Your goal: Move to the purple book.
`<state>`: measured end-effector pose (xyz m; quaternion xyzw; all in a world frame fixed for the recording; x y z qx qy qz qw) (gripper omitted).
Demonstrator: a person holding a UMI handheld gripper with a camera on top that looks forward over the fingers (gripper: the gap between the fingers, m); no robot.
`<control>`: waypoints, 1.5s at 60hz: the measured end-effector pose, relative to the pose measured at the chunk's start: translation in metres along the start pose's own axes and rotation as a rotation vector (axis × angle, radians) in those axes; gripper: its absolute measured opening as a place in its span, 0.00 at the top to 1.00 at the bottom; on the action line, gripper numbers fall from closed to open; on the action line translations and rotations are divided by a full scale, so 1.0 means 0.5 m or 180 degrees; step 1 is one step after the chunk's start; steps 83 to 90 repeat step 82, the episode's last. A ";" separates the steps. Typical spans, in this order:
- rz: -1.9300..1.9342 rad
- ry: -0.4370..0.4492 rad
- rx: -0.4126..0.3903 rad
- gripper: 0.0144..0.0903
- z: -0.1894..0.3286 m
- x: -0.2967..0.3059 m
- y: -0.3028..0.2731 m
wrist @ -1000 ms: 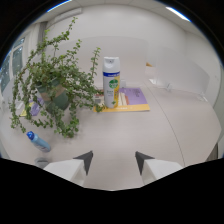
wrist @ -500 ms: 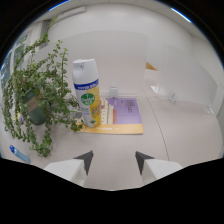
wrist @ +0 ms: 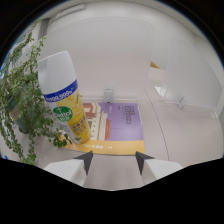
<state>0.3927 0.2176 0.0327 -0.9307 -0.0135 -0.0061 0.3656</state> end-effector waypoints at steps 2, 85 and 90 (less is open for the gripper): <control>-0.0003 0.0003 -0.0010 0.08 0.009 0.002 -0.002; 0.0028 0.0064 -0.0111 0.08 0.140 0.044 -0.015; 0.0028 0.0064 -0.0111 0.08 0.140 0.044 -0.015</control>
